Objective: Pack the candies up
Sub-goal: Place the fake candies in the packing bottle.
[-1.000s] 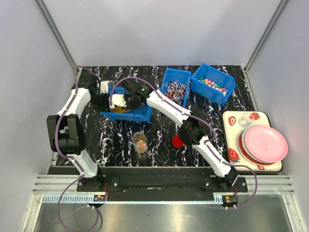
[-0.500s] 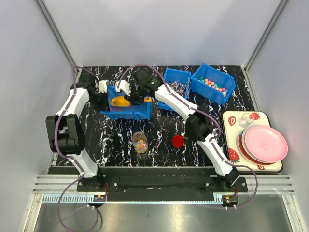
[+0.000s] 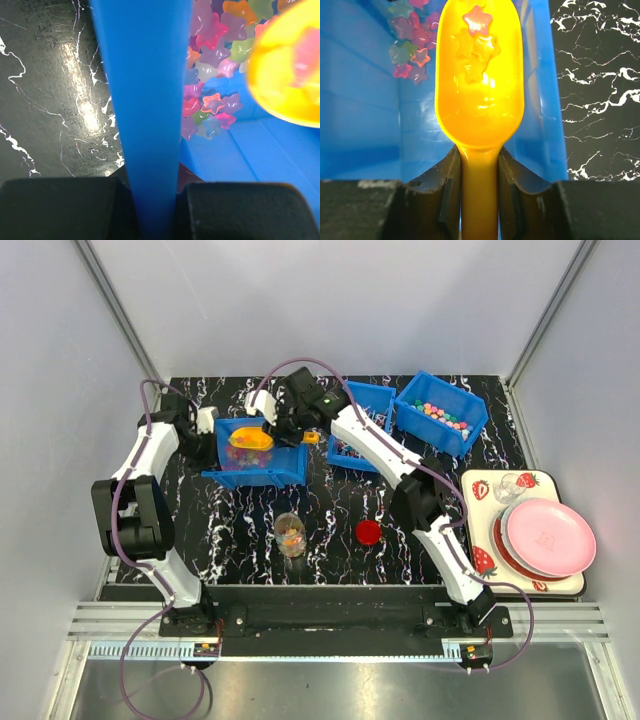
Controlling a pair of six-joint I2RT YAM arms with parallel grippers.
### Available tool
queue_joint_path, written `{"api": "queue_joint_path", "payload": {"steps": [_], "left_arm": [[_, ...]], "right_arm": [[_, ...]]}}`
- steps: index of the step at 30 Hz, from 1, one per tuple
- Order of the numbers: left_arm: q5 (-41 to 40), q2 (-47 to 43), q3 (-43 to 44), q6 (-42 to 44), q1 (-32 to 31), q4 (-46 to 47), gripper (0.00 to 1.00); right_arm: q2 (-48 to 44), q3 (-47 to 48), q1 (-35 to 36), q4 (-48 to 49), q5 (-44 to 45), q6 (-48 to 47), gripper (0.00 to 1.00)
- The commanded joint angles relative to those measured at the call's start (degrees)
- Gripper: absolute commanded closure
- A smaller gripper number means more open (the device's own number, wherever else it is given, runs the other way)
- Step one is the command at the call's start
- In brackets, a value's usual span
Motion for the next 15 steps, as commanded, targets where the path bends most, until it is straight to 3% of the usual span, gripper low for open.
{"api": "queue_joint_path", "payload": {"steps": [1, 15], "left_arm": [[2.27, -2.74, 2.34, -0.73, 0.37, 1.76, 1.00], [0.43, -1.69, 2.42, -1.17, 1.43, 1.94, 1.00]], "right_arm": [[-6.48, 3.86, -1.17, -0.88, -3.80, 1.29, 1.00], [-15.17, 2.11, -3.28, -8.79, -10.49, 0.50, 1.00]]}}
